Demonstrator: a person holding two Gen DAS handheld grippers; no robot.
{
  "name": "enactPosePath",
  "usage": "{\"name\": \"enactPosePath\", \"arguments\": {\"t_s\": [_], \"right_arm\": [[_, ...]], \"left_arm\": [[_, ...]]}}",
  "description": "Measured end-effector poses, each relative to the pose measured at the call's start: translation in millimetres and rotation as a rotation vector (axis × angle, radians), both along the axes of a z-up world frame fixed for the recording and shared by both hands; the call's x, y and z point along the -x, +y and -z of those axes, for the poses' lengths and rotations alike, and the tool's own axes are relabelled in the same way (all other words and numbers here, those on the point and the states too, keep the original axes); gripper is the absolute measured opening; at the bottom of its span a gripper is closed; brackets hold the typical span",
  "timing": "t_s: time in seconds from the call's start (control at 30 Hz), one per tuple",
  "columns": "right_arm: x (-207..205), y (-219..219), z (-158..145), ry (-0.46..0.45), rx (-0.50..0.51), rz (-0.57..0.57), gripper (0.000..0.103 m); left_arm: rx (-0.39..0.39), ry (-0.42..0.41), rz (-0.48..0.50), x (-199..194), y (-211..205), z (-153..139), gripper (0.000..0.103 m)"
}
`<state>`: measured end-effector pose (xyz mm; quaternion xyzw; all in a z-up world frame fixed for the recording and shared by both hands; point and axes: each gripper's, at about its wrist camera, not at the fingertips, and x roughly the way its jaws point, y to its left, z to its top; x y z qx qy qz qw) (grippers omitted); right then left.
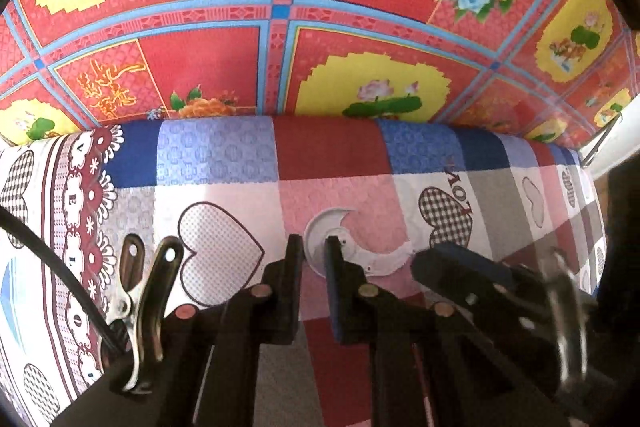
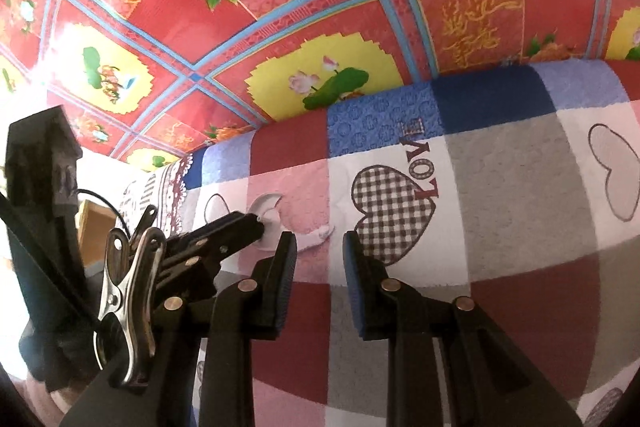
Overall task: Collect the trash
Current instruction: 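Close the left tool on the white plastic piece while the right tool presses its other side, then lift the white plastic piece with both tools and carry it toward the red bucket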
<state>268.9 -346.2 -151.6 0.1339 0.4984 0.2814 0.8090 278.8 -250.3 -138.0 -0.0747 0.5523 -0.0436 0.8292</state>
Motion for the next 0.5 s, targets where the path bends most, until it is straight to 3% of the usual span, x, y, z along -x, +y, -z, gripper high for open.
{"name": "enactPosePath", "arguments": {"t_s": [0.5], "right_arm": [[7,-6,-2,-0.010,-0.028,0.018,0.025]], "left_arm": [[0.065,-0.007,-0.008,49,5,3,0.011]]}}
